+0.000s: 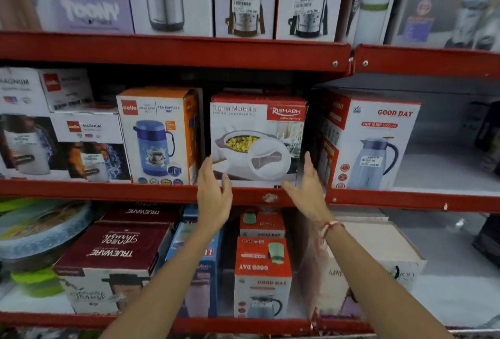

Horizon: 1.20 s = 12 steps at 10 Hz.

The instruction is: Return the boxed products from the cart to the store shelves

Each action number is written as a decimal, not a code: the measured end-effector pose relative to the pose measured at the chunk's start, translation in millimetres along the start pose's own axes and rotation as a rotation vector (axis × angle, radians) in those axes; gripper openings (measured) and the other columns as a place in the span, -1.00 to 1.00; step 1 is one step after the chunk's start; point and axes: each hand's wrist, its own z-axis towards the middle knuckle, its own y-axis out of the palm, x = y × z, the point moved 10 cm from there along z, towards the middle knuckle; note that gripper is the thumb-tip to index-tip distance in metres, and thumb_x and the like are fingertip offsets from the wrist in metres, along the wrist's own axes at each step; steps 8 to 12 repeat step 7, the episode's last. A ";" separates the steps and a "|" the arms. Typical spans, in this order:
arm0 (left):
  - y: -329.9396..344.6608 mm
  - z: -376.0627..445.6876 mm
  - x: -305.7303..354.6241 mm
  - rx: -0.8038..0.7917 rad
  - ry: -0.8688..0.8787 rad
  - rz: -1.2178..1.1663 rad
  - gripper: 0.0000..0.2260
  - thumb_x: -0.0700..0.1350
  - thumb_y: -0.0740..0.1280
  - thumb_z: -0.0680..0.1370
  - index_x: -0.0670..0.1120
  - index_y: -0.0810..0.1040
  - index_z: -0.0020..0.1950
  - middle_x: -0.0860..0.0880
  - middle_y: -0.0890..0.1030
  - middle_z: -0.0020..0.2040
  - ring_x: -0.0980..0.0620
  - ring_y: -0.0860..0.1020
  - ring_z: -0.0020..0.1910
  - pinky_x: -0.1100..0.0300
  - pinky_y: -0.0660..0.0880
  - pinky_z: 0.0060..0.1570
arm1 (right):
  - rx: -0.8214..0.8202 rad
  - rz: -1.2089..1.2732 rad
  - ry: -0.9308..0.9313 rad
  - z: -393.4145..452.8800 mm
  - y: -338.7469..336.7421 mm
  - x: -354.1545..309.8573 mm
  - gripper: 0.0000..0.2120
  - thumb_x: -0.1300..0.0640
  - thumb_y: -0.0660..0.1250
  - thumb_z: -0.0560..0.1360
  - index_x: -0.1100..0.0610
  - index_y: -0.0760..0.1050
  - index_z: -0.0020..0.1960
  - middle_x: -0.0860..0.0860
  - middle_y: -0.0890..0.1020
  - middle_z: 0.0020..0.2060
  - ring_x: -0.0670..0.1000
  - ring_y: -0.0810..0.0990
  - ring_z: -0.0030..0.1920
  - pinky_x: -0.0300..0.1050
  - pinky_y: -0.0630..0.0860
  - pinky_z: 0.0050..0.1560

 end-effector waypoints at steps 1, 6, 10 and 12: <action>17.7 19.7 -20.7 -0.167 -0.150 0.049 -0.45 -0.10 0.10 0.57 0.07 -0.08 0.50 -0.18 0.31 0.44 -0.28 0.41 0.30 -0.21 0.40 0.27 | -0.127 -0.011 0.035 18.1 15.6 6.7 0.01 0.09 0.39 0.46 -0.04 -0.39 0.49 0.17 0.22 0.49 0.19 0.35 0.40 -0.05 0.36 0.29; -35.9 11.9 49.4 -0.047 0.115 0.160 -0.48 -0.08 0.10 0.61 -0.07 -0.02 0.52 -0.09 0.15 0.51 -0.05 0.23 0.45 0.08 0.25 0.39 | 0.289 -0.256 -0.290 -13.1 -45.0 -83.5 -0.23 -0.04 0.27 0.49 0.04 -0.12 0.52 0.18 0.31 0.40 0.20 0.32 0.37 0.27 0.31 0.36; -79.7 19.5 135.1 0.207 0.472 0.296 -0.48 -0.01 0.02 0.62 -0.17 -0.04 0.52 -0.15 0.03 0.55 -0.06 0.00 0.53 -0.02 0.02 0.51 | 0.583 -0.468 -0.628 -38.5 -84.0 -184.6 -0.36 -0.06 0.12 0.58 0.12 -0.07 0.53 0.10 0.15 0.52 0.09 0.07 0.53 0.25 0.08 0.50; -79.7 19.5 135.1 0.207 0.472 0.296 -0.48 -0.01 0.02 0.62 -0.17 -0.04 0.52 -0.15 0.03 0.55 -0.06 0.00 0.53 -0.02 0.02 0.51 | 0.583 -0.468 -0.628 -38.5 -84.0 -184.6 -0.36 -0.06 0.12 0.58 0.12 -0.07 0.53 0.10 0.15 0.52 0.09 0.07 0.53 0.25 0.08 0.50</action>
